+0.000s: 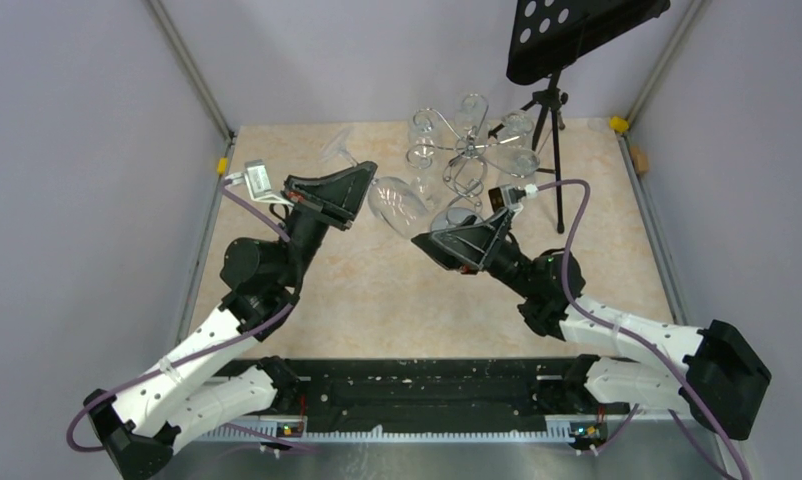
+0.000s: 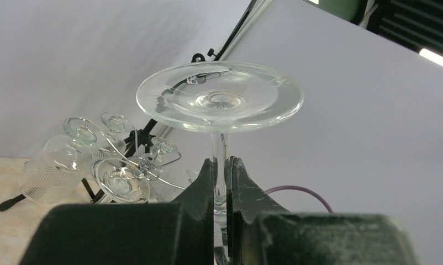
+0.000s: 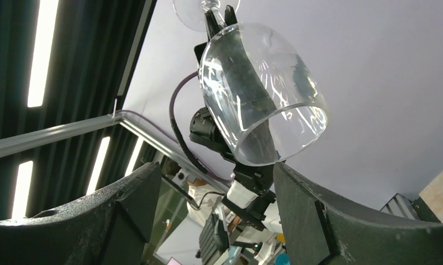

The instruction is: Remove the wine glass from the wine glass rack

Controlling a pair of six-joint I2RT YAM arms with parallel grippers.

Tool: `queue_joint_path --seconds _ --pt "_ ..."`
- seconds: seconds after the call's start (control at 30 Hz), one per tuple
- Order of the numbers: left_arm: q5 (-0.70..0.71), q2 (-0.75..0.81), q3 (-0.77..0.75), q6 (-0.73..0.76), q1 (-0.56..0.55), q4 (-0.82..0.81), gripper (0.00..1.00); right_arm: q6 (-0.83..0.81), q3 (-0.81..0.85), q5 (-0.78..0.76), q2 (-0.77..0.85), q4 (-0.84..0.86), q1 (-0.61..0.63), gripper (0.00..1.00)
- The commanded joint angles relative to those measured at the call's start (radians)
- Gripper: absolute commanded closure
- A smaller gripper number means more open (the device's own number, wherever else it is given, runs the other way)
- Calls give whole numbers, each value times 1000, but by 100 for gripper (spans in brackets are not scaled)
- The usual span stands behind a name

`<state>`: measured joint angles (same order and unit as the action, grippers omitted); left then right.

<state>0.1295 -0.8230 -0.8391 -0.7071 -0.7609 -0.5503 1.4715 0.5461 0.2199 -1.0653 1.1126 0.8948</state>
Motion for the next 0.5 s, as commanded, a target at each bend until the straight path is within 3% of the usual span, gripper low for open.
queue_joint_path --seconds 0.0,0.23,0.47 --pt "37 19 -21 -80 -2 -104 100 -82 70 -31 -3 118 17 25" --pt "46 38 7 -117 -2 -91 100 -250 148 -19 5 35 39 35" --pt "20 73 76 -62 -2 -181 100 -292 241 -33 -55 -53 66 49"
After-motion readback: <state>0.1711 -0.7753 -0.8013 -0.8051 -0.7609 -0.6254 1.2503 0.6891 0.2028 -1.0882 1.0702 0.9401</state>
